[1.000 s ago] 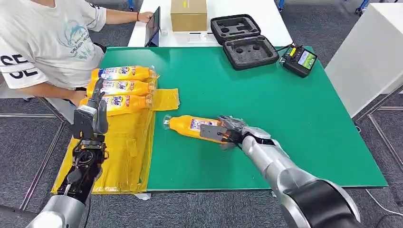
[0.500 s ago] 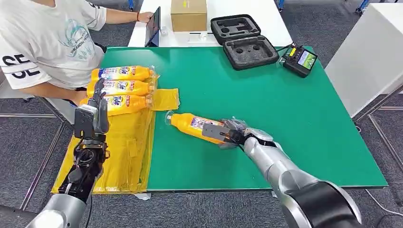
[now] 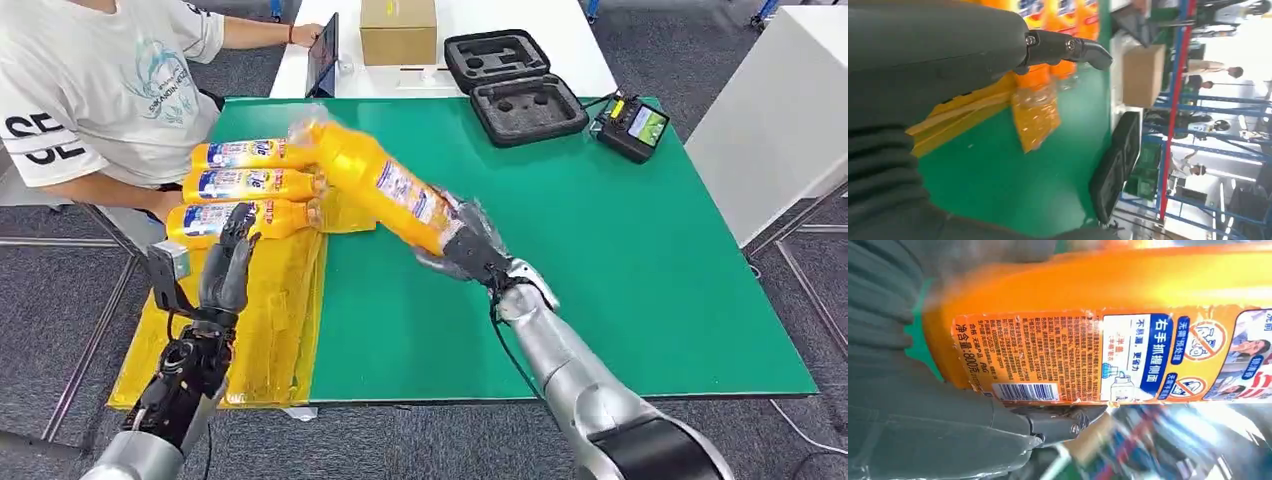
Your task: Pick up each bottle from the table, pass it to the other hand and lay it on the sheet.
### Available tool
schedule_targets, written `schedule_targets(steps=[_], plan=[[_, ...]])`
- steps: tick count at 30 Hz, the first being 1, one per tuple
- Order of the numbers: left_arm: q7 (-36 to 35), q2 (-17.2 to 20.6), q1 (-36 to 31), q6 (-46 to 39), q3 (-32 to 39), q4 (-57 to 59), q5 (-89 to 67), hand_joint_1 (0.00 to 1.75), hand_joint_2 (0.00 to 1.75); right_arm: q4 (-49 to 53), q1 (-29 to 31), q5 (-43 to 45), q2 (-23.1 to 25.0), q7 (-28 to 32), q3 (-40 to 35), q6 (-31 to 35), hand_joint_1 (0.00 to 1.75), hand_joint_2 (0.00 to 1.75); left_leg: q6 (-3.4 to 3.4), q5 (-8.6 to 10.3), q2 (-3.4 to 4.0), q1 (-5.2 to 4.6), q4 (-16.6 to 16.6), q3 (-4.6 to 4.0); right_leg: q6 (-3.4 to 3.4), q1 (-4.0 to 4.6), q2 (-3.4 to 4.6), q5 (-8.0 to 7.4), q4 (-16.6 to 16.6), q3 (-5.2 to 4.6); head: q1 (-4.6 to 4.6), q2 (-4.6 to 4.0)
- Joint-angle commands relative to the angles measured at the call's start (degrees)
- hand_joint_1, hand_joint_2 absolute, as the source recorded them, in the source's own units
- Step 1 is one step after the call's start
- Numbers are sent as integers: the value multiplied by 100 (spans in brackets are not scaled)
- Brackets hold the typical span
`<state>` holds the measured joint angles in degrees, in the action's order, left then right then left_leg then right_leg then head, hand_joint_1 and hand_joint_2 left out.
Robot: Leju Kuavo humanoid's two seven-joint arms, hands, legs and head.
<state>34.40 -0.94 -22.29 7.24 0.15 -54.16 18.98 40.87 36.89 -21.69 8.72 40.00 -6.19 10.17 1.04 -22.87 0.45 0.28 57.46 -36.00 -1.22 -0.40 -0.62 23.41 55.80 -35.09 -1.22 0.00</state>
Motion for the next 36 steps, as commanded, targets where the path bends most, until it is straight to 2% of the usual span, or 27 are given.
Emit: schedule_targets(steps=[1, 5, 8, 9, 10, 17, 18, 24, 28, 36], plan=[[-79, 2, 199, 110, 347, -327, 278, 0, 175, 2847, -1185, 558, -187, 0, -767, 859, 175, 175, -6, -24, -10, 4, 2, 39, 3, 2, -1, 25, 0, 40, -2, 0], [-137, -9, 377, 165, 300, -705, 250, 0, 175, 2152, -956, 698, -74, 0, -678, 748, 175, 175, -5, -18, 5, 1, 3, 23, 4, 2, 13, 11, 0, 22, 0, 0], [-211, -42, 553, 263, 67, -1045, 93, 0, 175, 1220, -709, 739, 1, 0, -706, 670, 175, 175, -4, -13, 9, 1, -2, 20, 2, 1, 16, 5, -5, 17, 0, 0], [-281, -59, 629, 391, -93, -1239, 48, 0, 175, 613, -529, 742, 84, -39, -693, 489, 175, 175, -2, -7, 4, -1, -4, 9, 1, -1, 8, 2, -5, 7, -2, 0], [-320, -73, 670, 461, -207, -1360, 14, 0, 175, 403, -487, 750, 150, 0, -653, 521, 175, 175, -4, -15, 8, 2, -3, 27, 2, 1, 15, 7, -6, 25, -2, 0], [-320, -73, 670, 461, -207, -1360, 14, 0, 175, 403, -487, 750, 150, 0, -653, 521, 175, 175, -2, -9, 0, -2, -3, 14, 0, -2, 5, 7, -2, 14, 0, 0], [-436, -95, 722, 739, -544, -1604, -25, 0, 175, -140, -410, 752, 255, -21, -663, 375, 175, 175, -2, -6, 3, -1, -4, 10, 0, -1, 7, 3, -4, 10, -2, 0], [-919, -105, 770, 1125, -1604, -2249, 181, 0, 175, -1277, -217, 808, 549, 0, -729, 378, 175, 175, -6, -17, -9, 2, -2, 36, 2, 1, 0, 16, -4, 38, -2, 0], [-1131, -72, 574, 1182, -1971, -1996, 409, 0, 175, -1435, -189, 542, 731, 0, -981, 503, 175, 175, -3, -7, 3, 2, -2, 7, 1, 1, 8, 2, -4, 7, -2, 0], [-1714, -175, 82, 1124, -2386, -1189, 1374, 0, 175, -1401, -216, 76, 982, -182, -1532, 594, 175, 175, -6, -12, -10, 5, 0, 19, 4, 3, -3, 11, -1, 20, -2, 0]])
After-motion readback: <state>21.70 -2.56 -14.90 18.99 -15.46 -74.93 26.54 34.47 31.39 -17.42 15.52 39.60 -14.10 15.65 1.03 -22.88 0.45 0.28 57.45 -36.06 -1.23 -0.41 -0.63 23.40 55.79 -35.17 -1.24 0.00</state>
